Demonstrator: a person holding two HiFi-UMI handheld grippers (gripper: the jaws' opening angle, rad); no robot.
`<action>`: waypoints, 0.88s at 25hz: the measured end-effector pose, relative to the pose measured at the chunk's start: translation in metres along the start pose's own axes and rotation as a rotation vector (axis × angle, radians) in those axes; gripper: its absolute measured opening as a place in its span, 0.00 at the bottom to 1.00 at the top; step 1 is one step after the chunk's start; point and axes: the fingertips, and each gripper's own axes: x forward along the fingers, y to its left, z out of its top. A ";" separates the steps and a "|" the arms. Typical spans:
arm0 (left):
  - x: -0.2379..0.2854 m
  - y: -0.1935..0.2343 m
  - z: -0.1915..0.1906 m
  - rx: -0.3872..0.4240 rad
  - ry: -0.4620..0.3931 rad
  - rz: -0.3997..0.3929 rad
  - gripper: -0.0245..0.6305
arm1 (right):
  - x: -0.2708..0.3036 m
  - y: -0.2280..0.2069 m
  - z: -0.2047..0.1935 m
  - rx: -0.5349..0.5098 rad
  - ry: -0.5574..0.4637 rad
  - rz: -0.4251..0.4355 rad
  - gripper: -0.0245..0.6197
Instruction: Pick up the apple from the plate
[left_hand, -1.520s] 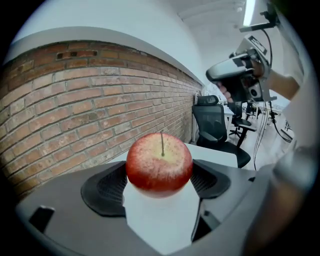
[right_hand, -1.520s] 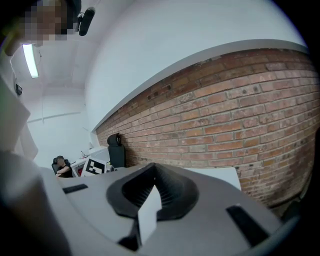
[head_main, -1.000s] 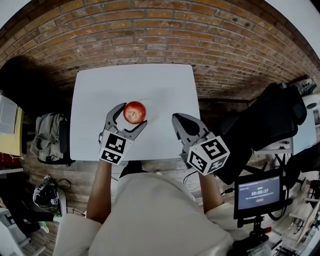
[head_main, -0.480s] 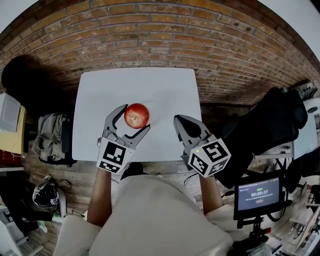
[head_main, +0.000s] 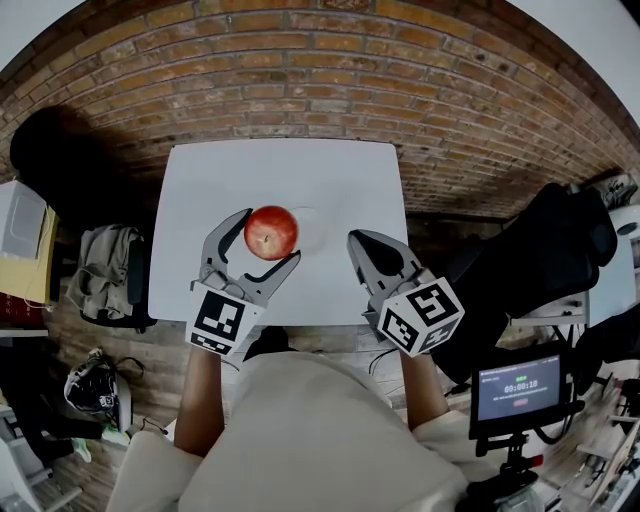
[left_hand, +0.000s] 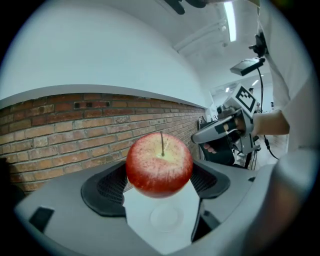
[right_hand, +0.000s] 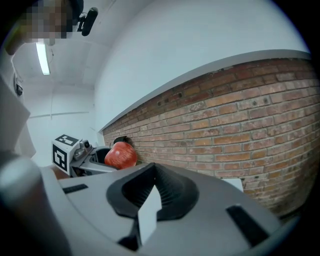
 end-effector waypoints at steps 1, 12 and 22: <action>-0.001 0.001 0.003 -0.002 -0.008 0.000 0.65 | 0.000 0.001 0.001 -0.007 -0.001 0.001 0.04; -0.004 -0.002 0.006 -0.010 -0.022 -0.012 0.65 | -0.001 -0.001 0.003 -0.066 -0.001 -0.049 0.04; -0.006 -0.002 0.011 -0.027 -0.033 -0.019 0.64 | 0.003 0.003 0.002 -0.065 0.008 -0.028 0.04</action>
